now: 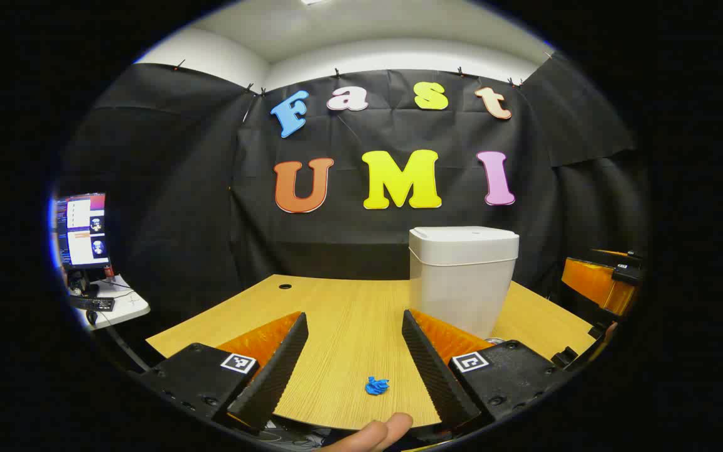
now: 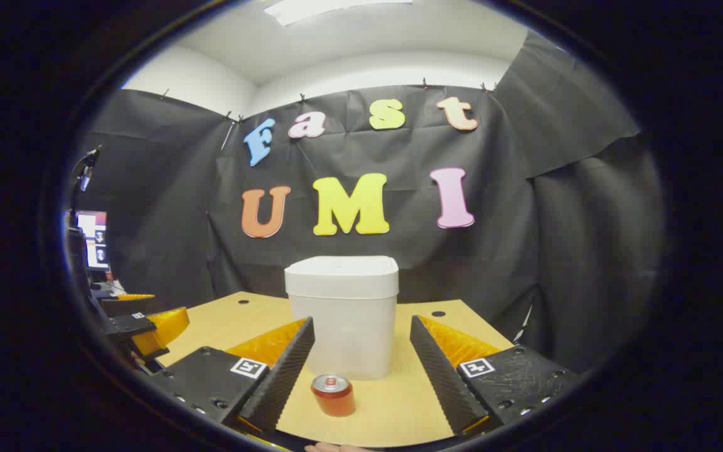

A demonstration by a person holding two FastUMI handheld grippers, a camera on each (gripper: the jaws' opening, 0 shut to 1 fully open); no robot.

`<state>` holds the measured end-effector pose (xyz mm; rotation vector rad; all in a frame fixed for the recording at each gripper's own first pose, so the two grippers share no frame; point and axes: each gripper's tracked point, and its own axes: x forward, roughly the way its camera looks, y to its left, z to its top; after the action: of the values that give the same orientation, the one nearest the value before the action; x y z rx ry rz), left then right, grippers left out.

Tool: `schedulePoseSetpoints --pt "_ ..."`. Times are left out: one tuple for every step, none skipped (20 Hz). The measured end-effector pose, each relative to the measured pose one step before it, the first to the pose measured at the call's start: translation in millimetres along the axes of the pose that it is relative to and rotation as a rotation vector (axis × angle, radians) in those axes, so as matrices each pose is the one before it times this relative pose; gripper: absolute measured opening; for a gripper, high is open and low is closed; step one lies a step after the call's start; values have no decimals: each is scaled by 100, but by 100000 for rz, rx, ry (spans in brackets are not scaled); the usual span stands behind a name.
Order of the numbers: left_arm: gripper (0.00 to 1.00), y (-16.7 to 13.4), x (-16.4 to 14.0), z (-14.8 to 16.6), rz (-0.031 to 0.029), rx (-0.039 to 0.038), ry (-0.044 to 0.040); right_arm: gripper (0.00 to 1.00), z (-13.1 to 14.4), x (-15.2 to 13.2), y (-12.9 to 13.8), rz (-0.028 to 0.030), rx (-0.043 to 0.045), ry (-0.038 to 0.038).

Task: Press the lid of the desktop garbage bin to open it, pick up the crumpled paper on the desktop and throw it into the bin, then pick up the pop can on the desktop and drop it into the bin, and finally close the garbage bin lid.

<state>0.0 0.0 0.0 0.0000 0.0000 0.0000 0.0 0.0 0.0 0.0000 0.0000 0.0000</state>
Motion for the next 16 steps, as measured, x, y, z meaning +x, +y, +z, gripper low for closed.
schedulePoseSetpoints --pt "97 397 117 -25 937 -35 99 95 -30 -6 -73 -66 -213 298" --pt "97 382 26 -81 753 -142 563 94 48 57 -46 -133 -827 120" --pt "97 15 120 -169 -209 -172 460 95 39 -7 -109 -413 -604 -79" --pt "97 -100 231 -242 -497 -266 693 95 113 -36 -45 -88 118 -241" --pt "97 -48 89 -152 -670 -535 881 95 -39 39 97 328 452 -293" --pt "97 -84 15 -245 -499 -692 912 95 -40 29 78 365 338 53" --pt "98 8 54 -185 -225 -640 908 95 -226 33 24 314 176 676" --pt "98 100 8 -125 150 -376 449 95 -255 154 -92 -193 -384 654" --pt "98 99 71 21 49 -87 28 95 -175 -11 -187 -407 -614 416" --pt "98 104 38 31 415 151 -62 95 -153 132 -26 -154 -739 385" --pt "98 234 7 89 785 402 -107 95 -229 79 14 -119 -582 364" --pt "97 104 56 -18 394 440 -314 95 -217 93 -17 -359 -468 514" --pt "97 17 -20 -48 114 485 -9 95 -265 -5 8 21 -179 308" --pt "98 59 64 -75 381 202 166 95 -118 114 90 91 -137 243" --pt "98 -11 81 -60 85 188 249 95 -116 98 134 45 -113 155" --pt "98 -94 11 -77 -211 93 375 95 32 100 111 230 -130 -112"
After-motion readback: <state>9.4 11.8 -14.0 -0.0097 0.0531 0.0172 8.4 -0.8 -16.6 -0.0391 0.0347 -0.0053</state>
